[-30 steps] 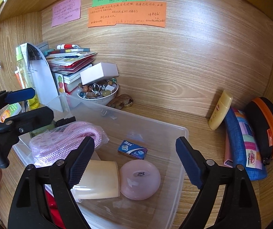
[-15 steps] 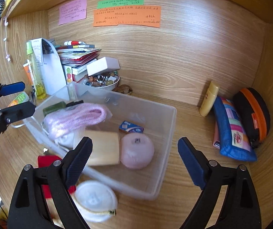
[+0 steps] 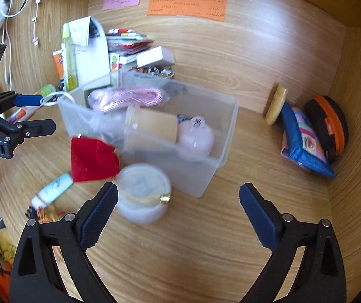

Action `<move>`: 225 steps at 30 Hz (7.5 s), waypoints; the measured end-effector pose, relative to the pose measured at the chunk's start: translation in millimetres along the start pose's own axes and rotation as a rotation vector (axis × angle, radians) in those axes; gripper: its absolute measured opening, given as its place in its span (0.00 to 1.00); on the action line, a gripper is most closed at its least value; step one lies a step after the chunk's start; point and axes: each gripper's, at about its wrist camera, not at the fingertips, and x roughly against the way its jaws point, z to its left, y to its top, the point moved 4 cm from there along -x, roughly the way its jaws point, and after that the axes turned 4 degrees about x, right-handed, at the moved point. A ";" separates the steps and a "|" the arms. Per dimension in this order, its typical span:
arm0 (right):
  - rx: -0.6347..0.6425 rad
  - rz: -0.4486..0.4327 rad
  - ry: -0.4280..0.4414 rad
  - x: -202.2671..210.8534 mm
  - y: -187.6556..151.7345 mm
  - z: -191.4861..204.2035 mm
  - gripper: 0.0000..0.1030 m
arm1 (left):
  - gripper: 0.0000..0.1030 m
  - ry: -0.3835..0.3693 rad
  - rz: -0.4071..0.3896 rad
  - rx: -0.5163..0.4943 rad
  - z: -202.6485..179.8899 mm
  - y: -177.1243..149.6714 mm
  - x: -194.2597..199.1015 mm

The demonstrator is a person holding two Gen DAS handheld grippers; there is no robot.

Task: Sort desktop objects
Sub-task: 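Move both grippers back out of the box toward the loose items, then grasp the teal tube with the left gripper while the right gripper grasps the white round container, then lift the teal tube and white container and carry them over the clear box, then lower both items into the clear box and open both grippers, then move both grippers back toward the gourd ornament and seashell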

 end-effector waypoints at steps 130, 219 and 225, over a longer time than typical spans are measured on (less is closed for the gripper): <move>-0.230 0.017 0.220 -93.5 98.7 -28.4 0.61 | 0.24 -0.150 -0.014 0.159 -4.8 93.0 -71.8; -0.056 -0.023 0.156 3.7 -42.9 76.7 0.75 | 0.97 -0.089 0.151 0.010 -31.2 -67.4 -2.3; -0.036 -0.006 0.174 -2.4 -46.6 84.8 0.64 | 0.97 -0.083 0.139 0.000 -35.3 -68.4 -7.3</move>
